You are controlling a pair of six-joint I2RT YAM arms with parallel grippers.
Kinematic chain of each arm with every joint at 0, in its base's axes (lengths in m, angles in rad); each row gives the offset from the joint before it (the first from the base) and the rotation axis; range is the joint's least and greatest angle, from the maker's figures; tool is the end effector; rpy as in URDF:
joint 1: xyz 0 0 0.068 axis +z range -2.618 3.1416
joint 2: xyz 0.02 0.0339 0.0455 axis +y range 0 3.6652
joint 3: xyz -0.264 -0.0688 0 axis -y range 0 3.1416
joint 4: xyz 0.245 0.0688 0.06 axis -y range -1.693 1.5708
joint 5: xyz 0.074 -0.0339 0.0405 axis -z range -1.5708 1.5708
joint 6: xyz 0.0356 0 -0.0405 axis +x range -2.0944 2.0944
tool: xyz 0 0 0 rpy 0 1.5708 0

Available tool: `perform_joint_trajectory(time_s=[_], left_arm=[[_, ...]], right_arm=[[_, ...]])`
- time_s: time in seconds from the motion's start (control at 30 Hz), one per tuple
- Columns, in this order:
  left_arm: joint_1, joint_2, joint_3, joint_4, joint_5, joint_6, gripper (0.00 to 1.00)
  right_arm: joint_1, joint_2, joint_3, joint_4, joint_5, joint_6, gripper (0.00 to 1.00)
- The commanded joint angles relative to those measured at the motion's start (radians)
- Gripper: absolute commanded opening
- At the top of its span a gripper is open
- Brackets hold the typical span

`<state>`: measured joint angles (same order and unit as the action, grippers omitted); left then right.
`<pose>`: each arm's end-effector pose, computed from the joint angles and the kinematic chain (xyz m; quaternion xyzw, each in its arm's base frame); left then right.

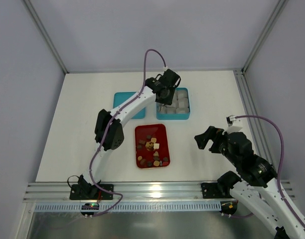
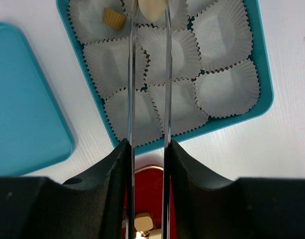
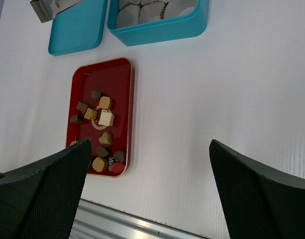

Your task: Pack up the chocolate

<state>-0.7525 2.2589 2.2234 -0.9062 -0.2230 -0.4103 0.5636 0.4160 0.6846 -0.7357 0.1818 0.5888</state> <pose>0.3694 -0.3350 0.2808 0.1270 0.9371 -0.0804 0.3151 0.0847 0.0459 0.2940 0.0583 0.8474 0.2196 0.4799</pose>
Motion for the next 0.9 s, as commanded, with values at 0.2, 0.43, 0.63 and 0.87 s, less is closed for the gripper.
perform_joint_trajectory(time_s=[0.2, 0.43, 0.63, 0.87], left_arm=[[-0.002, 0.024, 0.053, 0.075, 0.014, 0.008, 0.40], [-0.002, 0.018, 0.059, 0.082, 0.016, 0.010, 0.43], [-0.002, -0.027, 0.059, 0.086, 0.039, 0.015, 0.43], [-0.008, -0.151, -0.028, 0.078, 0.082, -0.007, 0.43]], right_arm=[[0.004, -0.011, 0.030, 0.013, 0.016, -0.020, 1.00], [0.004, -0.011, 0.033, 0.012, 0.016, -0.023, 1.00], [0.004, -0.013, 0.032, 0.013, 0.015, -0.021, 1.00], [0.004, -0.011, 0.017, 0.036, 0.010, -0.014, 1.00]])
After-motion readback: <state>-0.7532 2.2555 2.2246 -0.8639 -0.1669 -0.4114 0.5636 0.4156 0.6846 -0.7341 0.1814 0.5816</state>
